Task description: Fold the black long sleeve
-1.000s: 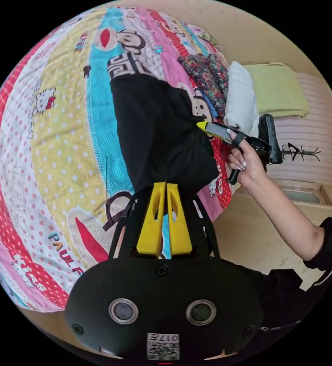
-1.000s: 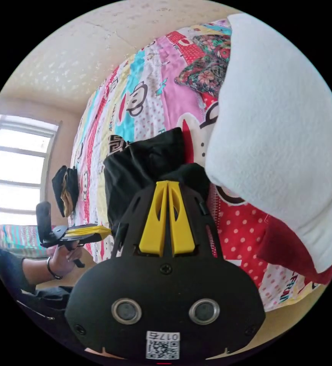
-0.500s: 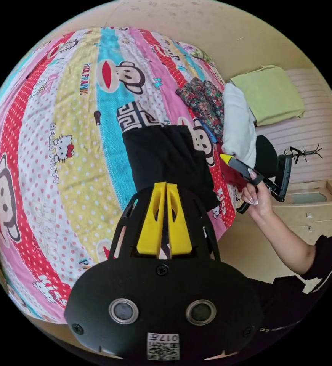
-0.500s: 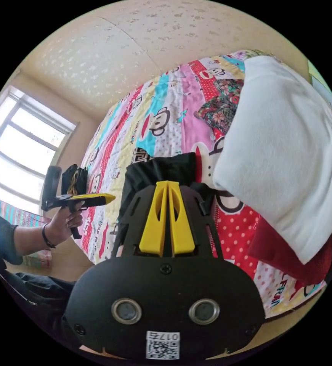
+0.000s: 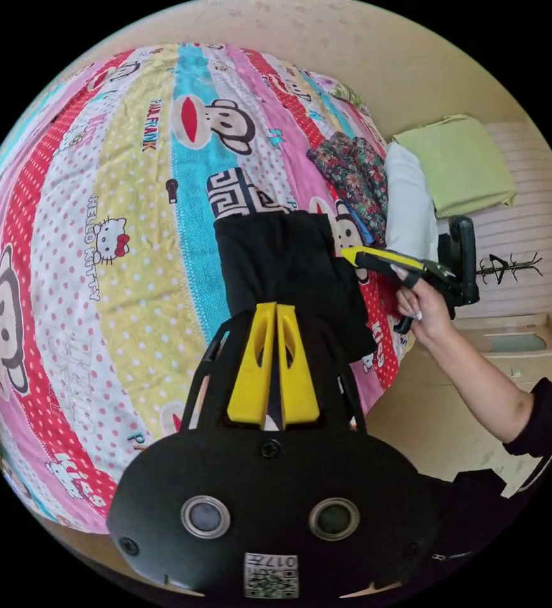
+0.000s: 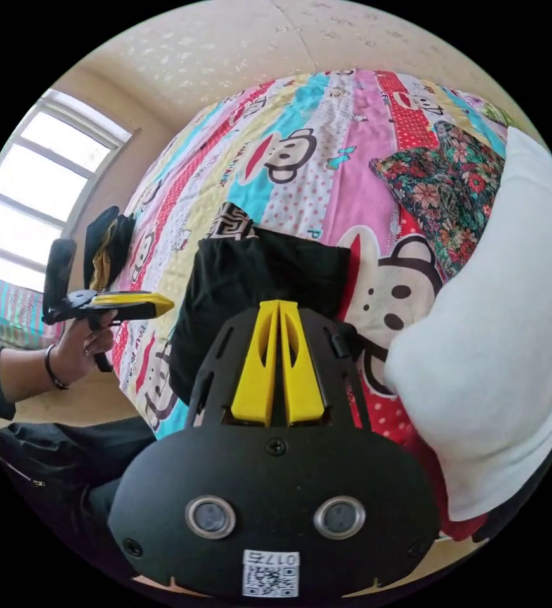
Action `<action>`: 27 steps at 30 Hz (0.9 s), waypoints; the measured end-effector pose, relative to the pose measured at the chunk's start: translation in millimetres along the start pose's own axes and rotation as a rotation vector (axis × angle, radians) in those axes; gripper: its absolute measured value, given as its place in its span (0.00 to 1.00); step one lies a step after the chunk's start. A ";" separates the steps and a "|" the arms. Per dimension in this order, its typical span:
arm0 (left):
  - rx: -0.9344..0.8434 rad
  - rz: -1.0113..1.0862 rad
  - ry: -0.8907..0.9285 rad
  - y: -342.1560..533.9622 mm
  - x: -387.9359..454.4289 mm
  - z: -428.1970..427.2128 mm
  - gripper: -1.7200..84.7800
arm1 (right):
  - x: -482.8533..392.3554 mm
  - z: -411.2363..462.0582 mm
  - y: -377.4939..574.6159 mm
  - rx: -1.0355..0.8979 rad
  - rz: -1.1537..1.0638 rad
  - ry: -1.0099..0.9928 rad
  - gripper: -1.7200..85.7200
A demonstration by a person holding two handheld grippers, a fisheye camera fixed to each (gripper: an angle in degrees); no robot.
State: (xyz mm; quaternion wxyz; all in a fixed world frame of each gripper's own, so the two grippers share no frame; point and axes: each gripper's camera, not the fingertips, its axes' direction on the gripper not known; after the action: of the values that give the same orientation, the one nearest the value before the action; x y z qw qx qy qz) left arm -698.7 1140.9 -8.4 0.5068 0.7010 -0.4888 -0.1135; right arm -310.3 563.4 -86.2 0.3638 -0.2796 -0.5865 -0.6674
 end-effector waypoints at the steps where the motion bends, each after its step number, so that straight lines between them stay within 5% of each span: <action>1: 0.003 -0.078 0.037 10.3 -10.7 -4.8 0.11 | -3.0 -8.7 15.9 0.025 0.009 -0.038 0.02; 4: -0.080 -0.258 0.116 33.3 -35.2 3.4 0.21 | -4.6 -15.0 51.2 0.055 0.067 -0.149 0.02; 11: -0.141 -0.223 0.311 36.1 -9.9 9.9 0.21 | 49.4 15.4 84.1 -0.013 0.258 -0.180 0.02; 15: -0.324 -0.214 0.498 -5.9 27.3 26.2 0.15 | 88.3 6.6 75.5 -0.006 0.396 -0.284 0.03; 18: -0.334 -0.296 0.461 -44.5 42.0 7.5 0.08 | 110.3 -24.2 77.6 0.111 0.480 -0.367 0.03; 27: -0.220 -0.360 0.737 -156.2 134.2 -90.3 0.07 | 173.0 -17.2 164.3 0.447 1.264 -1.141 0.19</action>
State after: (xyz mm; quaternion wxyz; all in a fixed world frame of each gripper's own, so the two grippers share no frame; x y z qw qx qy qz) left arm -483.9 1088.9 -49.9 0.6917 0.7105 -0.1293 0.0065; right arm -275.9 511.3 144.7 0.3628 -0.7651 -0.5311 0.0308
